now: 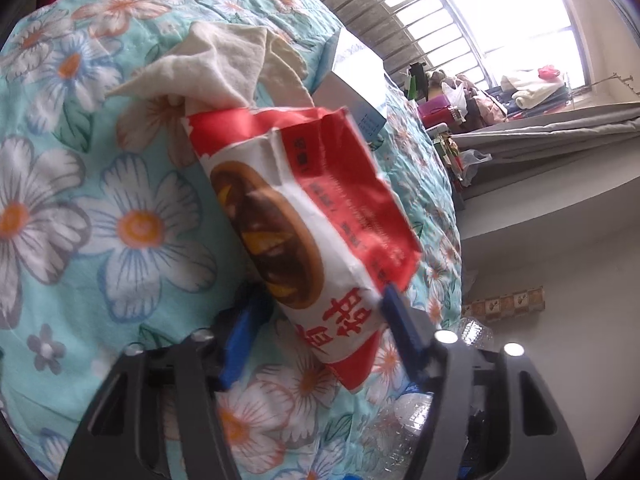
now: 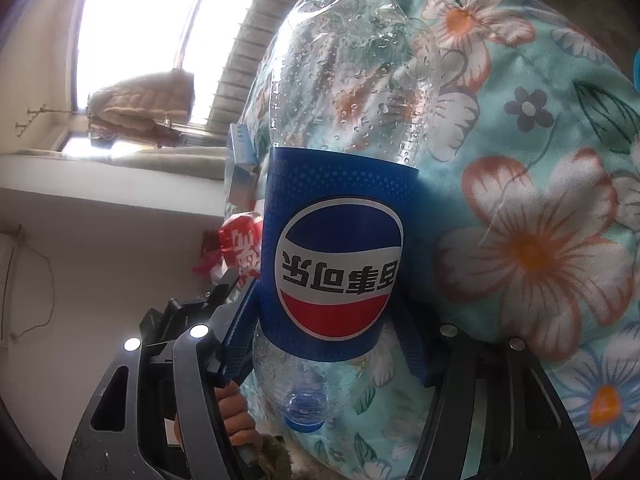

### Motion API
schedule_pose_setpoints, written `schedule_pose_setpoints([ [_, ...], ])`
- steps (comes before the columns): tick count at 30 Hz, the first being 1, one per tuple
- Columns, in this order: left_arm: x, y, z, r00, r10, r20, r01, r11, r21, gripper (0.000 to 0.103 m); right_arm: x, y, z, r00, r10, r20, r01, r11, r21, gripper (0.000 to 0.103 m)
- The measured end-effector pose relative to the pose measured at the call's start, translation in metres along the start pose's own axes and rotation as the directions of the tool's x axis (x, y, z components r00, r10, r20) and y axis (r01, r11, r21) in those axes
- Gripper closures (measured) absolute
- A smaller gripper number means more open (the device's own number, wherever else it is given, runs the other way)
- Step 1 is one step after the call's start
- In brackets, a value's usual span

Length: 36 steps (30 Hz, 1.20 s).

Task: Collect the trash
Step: 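Carry the snack bag with the left tool while the right tool carries the Pepsi bottle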

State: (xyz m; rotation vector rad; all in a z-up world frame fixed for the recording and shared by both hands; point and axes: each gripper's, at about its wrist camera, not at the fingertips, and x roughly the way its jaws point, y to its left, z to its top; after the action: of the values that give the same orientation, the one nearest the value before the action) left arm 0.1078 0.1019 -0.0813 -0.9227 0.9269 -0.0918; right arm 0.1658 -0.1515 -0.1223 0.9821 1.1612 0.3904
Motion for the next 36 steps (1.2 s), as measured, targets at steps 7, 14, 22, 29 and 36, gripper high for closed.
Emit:
schedule_pose_setpoints([
  [7, -0.004, -0.011, -0.004, 1.0, 0.016, 0.01, -0.017, 0.993, 0.115, 0.062, -0.002, -0.001, -0.001, 1.0, -0.002, 0.003, 0.002, 1.0, -0.002, 0.044],
  [14, -0.047, -0.012, -0.016, 0.992, 0.101, -0.079, -0.064, 0.923, 0.379, 0.063, -0.004, 0.001, -0.005, 1.0, -0.008, 0.007, 0.009, 1.0, -0.008, 0.044],
  [22, -0.106, -0.038, -0.046, 0.953, 0.303, 0.024, -0.184, 0.514, 0.838, 0.063, -0.009, 0.005, -0.009, 1.0, -0.017, 0.013, 0.017, 1.0, -0.026, 0.043],
  [29, -0.085, -0.061, -0.089, 0.928, 0.315, 0.2, -0.253, 0.136, 0.958, 0.062, -0.009, 0.011, -0.013, 0.999, -0.034, 0.023, 0.035, 0.999, -0.037, 0.042],
  [36, -0.059, -0.08, -0.071, 0.974, 0.216, 0.072, -0.134, 0.288, 0.948, 0.063, -0.008, 0.015, -0.014, 0.999, -0.039, 0.025, 0.04, 0.999, -0.037, 0.042],
])
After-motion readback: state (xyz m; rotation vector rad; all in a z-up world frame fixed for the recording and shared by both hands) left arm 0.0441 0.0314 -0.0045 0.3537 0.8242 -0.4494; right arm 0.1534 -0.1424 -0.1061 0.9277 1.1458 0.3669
